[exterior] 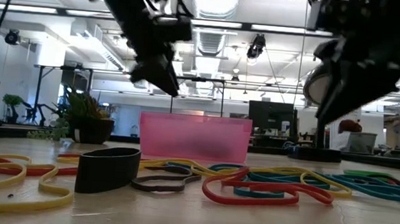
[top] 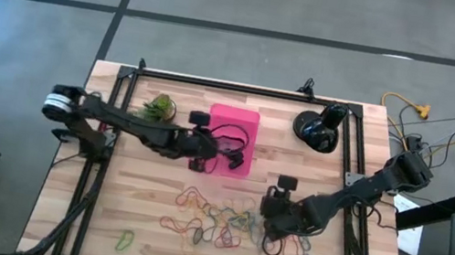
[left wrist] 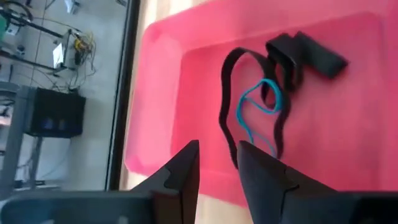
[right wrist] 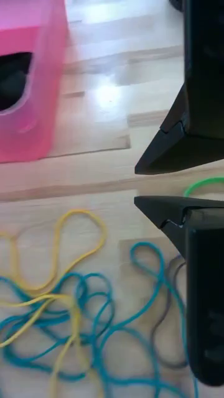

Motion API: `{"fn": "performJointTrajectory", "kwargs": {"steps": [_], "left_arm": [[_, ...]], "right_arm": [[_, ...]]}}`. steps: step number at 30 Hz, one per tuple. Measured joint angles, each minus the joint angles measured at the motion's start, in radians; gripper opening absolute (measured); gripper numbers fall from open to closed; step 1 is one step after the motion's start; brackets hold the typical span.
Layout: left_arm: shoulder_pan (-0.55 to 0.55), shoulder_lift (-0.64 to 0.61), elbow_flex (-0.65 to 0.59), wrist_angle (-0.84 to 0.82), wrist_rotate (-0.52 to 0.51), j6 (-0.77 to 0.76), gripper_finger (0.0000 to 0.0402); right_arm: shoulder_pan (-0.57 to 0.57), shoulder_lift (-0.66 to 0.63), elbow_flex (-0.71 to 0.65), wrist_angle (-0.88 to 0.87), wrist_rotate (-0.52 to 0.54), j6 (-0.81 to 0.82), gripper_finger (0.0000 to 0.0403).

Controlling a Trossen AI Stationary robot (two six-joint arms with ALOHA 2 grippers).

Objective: Pick and place rubber bands into bin
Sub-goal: Put the green rubber bands into the pink bin

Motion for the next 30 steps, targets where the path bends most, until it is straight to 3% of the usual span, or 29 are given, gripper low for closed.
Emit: {"fn": "performJointTrajectory", "kwargs": {"steps": [5, 11, 19, 30], "left_arm": [[-0.086, -0.11, -0.027, -0.122, 0.017, -0.101, 0.0093], [-0.194, -0.229, -0.043, -0.284, 0.055, -0.22, 0.0093], [-0.303, -0.364, -0.109, -0.297, 0.057, -0.293, 0.0093], [-0.33, -0.406, -0.157, -0.287, 0.057, -0.32, 0.0093]], "right_arm": [[-0.002, -0.002, -0.039, -0.009, -0.005, -0.006, 0.0059], [-0.018, -0.003, -0.054, -0.055, -0.109, -0.051, 0.0058], [-0.085, -0.004, -0.09, -0.099, -0.158, -0.053, 0.0057], [-0.187, -0.003, -0.143, -0.069, -0.29, -0.068, 0.0057]]}}
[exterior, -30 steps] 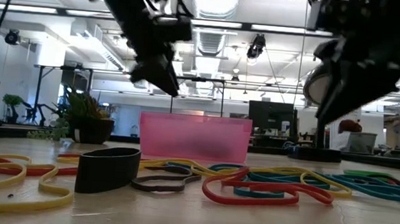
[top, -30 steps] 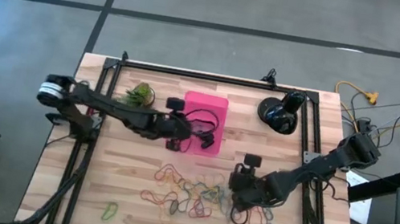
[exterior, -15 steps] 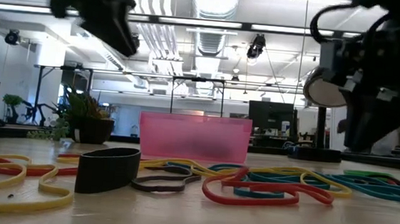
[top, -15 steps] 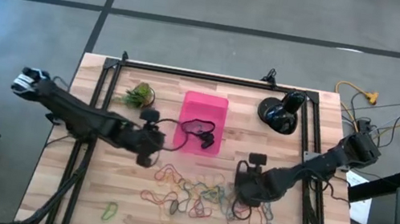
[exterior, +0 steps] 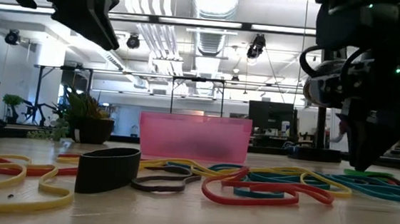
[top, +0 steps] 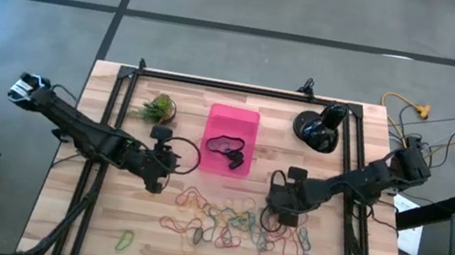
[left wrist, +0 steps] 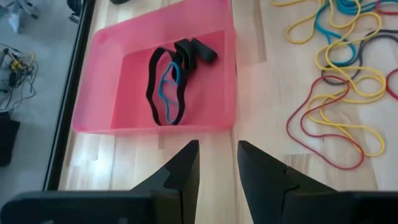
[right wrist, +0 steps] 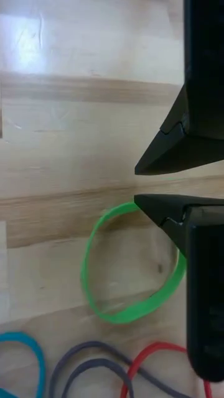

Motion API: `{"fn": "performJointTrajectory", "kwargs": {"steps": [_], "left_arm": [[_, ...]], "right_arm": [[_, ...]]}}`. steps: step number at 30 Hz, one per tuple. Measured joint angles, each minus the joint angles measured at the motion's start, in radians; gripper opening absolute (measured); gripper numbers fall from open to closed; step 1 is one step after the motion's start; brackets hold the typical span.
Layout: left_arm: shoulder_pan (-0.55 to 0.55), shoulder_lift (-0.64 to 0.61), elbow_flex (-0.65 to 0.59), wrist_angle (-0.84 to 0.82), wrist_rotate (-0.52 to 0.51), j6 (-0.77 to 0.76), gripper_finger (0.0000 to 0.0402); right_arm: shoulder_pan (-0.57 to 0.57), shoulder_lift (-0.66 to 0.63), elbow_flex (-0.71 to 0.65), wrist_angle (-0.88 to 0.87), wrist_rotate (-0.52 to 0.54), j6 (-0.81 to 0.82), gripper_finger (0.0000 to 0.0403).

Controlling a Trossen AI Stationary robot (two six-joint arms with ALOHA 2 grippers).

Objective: Pick and place rubber bands into bin
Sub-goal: Put the green rubber bands into the pink bin

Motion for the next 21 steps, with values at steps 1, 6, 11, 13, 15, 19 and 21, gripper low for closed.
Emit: {"fn": "performJointTrajectory", "kwargs": {"steps": [1, 6, 11, 13, 15, 19, 21], "left_arm": [[0.0, 0.001, -0.003, -0.002, 0.0, 0.0, 0.0093], [0.0, 0.017, -0.004, -0.004, 0.001, -0.007, 0.0093], [0.0, 0.021, -0.004, -0.004, 0.0, -0.008, 0.0093], [0.0, 0.021, -0.004, -0.004, 0.001, -0.008, 0.0093], [0.0, 0.021, -0.004, -0.004, 0.0, -0.008, 0.0093], [0.0, 0.021, -0.004, -0.004, 0.0, -0.009, 0.0093], [0.0, 0.021, -0.004, -0.004, 0.0, -0.009, 0.0093]], "right_arm": [[-0.002, 0.0, 0.0, 0.005, -0.005, -0.004, 0.0057], [-0.004, 0.0, 0.0, 0.012, -0.027, -0.008, 0.0057], [-0.006, 0.0, 0.0, 0.005, -0.05, -0.008, 0.0057], [-0.006, -0.005, 0.0, 0.007, -0.052, -0.008, 0.0057], [-0.006, -0.012, 0.0, 0.009, -0.052, -0.008, 0.0057], [-0.005, -0.023, 0.0, 0.008, -0.051, -0.008, 0.0057], [-0.005, -0.027, 0.0, 0.008, -0.051, -0.004, 0.0057]]}}
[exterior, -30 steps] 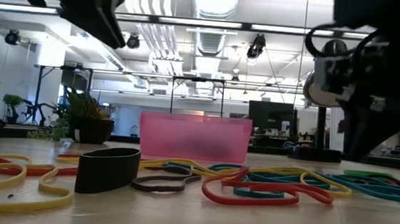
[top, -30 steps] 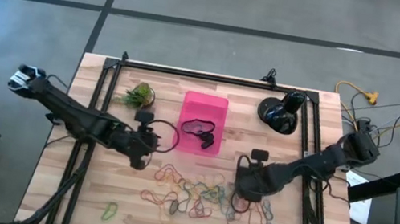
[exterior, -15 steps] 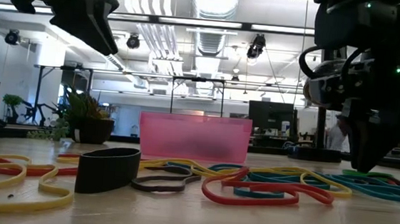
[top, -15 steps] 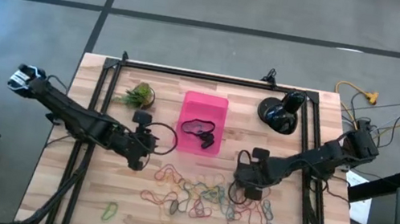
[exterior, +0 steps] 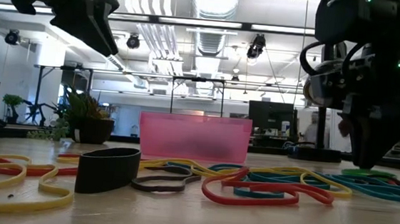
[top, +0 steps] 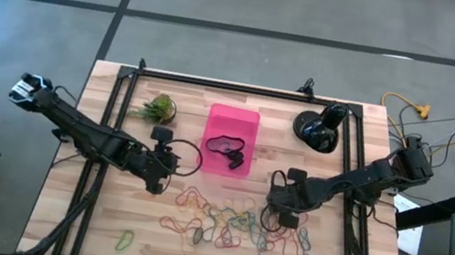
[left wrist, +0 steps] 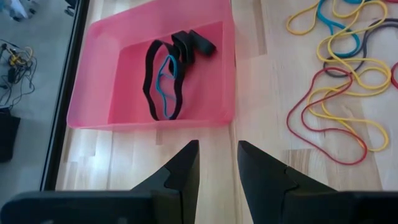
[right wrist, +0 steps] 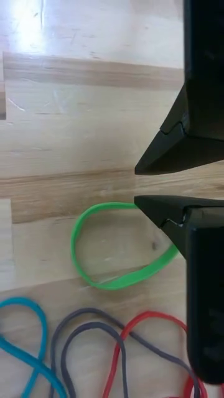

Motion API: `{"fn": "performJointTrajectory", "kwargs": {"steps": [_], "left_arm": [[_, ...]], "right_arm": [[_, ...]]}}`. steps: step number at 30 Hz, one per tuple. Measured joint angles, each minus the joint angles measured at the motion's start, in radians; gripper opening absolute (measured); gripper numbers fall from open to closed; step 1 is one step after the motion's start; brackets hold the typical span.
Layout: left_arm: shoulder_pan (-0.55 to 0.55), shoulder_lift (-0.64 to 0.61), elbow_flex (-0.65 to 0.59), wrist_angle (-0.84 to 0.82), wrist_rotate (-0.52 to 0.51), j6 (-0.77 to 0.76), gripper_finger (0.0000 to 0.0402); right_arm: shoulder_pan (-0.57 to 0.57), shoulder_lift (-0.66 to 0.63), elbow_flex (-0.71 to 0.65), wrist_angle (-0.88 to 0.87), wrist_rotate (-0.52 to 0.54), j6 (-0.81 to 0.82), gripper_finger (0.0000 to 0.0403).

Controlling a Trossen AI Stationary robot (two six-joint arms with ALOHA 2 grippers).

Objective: Pick and place rubber bands into bin
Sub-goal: Put the green rubber bands into the pink bin

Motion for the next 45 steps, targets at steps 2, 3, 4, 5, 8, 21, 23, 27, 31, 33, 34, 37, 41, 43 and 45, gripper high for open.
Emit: {"fn": "performJointTrajectory", "kwargs": {"steps": [2, 3, 4, 5, 8, 21, 23, 27, 31, 33, 34, 37, 41, 43, 45], "left_arm": [[0.0, 0.0, 0.0, 0.0, 0.0, 0.0, 0.0093], [0.0, 0.0, 0.0, 0.0, 0.0, 0.0, 0.0093], [0.0, 0.0, 0.0, 0.0, 0.0, 0.0, 0.0093], [0.0, 0.0, 0.0, 0.0, 0.0, 0.0, 0.0093], [0.0, 0.0, 0.0, 0.0, 0.0, 0.0, 0.0093], [0.0, 0.0, -0.003, 0.002, 0.0, -0.009, 0.0093], [0.0, 0.0, -0.004, 0.002, 0.0, -0.012, 0.0093], [0.0, 0.0, -0.013, 0.003, 0.0, -0.015, 0.0093], [0.0, 0.0, -0.015, 0.003, 0.0, -0.015, 0.0093], [0.0, 0.0, -0.015, 0.002, 0.0, -0.015, 0.0093], [0.0, 0.0, -0.015, 0.003, 0.0, -0.015, 0.0093], [0.0, 0.0, -0.015, 0.003, 0.0, -0.015, 0.0093], [0.0, 0.0, -0.015, 0.003, 0.0, -0.015, 0.0093], [0.0, 0.0, -0.016, 0.003, 0.0, -0.016, 0.0093], [0.0, 0.0, -0.015, 0.003, 0.0, -0.016, 0.0093]], "right_arm": [[0.0, -0.001, 0.0, 0.0, 0.0, 0.0, 0.0057], [0.0, -0.001, 0.0, 0.0, 0.0, 0.0, 0.0057], [0.0, -0.001, 0.0, 0.0, 0.0, 0.001, 0.0057], [0.0, -0.001, 0.0, -0.001, 0.0, 0.002, 0.0057], [0.0, -0.002, 0.0, -0.005, 0.001, 0.003, 0.0057], [0.001, -0.003, 0.0, 0.015, 0.005, 0.03, 0.0057], [0.001, -0.003, -0.003, 0.043, 0.004, 0.029, 0.0057], [0.001, -0.003, -0.022, 0.069, 0.002, 0.026, 0.0057], [0.001, -0.003, -0.043, 0.084, -0.001, 0.03, 0.0057], [0.001, -0.003, -0.05, 0.102, -0.014, 0.03, 0.0057], [0.0, -0.003, -0.051, 0.105, -0.015, 0.03, 0.0057], [0.0, -0.004, -0.054, 0.11, -0.018, 0.03, 0.0057], [0.0, -0.004, -0.057, 0.116, -0.033, 0.03, 0.0051], [-0.001, -0.005, -0.058, 0.12, -0.049, 0.03, 0.0039], [-0.001, -0.005, -0.059, 0.123, -0.062, 0.03, 0.0021]]}}
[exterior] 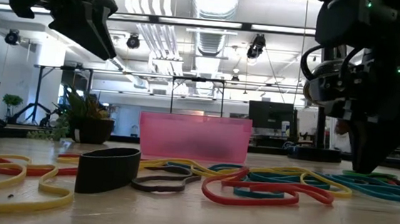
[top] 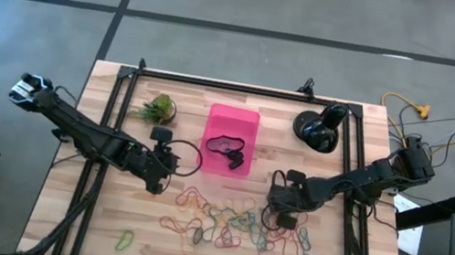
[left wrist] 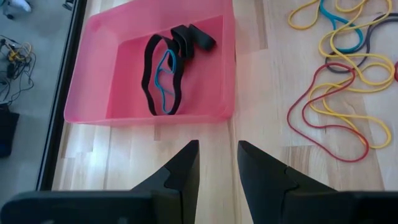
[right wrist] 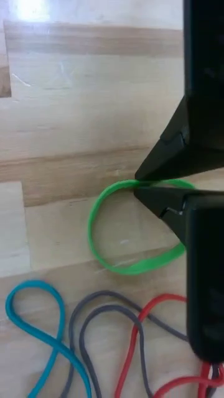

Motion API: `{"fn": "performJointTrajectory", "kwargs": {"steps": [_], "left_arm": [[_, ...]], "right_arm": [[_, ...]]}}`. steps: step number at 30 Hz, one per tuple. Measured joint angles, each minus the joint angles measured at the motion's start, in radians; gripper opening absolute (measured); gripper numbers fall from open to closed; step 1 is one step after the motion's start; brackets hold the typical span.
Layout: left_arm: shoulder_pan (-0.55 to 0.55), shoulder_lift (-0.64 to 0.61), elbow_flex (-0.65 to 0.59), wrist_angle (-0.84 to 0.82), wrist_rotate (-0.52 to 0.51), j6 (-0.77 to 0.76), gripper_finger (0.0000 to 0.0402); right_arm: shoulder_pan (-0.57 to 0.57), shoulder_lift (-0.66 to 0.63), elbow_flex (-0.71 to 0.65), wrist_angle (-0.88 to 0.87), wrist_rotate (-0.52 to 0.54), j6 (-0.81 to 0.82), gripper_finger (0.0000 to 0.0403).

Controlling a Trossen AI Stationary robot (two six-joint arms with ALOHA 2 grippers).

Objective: Pick and place rubber bands into bin
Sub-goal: Put the green rubber bands into the pink bin

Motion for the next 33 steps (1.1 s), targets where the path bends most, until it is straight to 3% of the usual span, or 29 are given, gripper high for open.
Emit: {"fn": "performJointTrajectory", "kwargs": {"steps": [17, 23, 33], "left_arm": [[0.0, 0.0, 0.0, 0.0, 0.0, 0.0, 0.0093], [0.0, 0.0, 0.0, 0.0, 0.0, 0.0, 0.0093], [0.0, 0.0, 0.0, 0.0, 0.0, 0.0, 0.0093]], "right_arm": [[0.003, 0.0, 0.07, -0.038, -0.013, -0.03, 0.0008], [0.011, -0.01, 0.151, -0.118, 0.086, -0.049, 0.0008], [0.049, -0.01, 0.309, -0.134, 0.32, -0.228, 0.0008]]}}
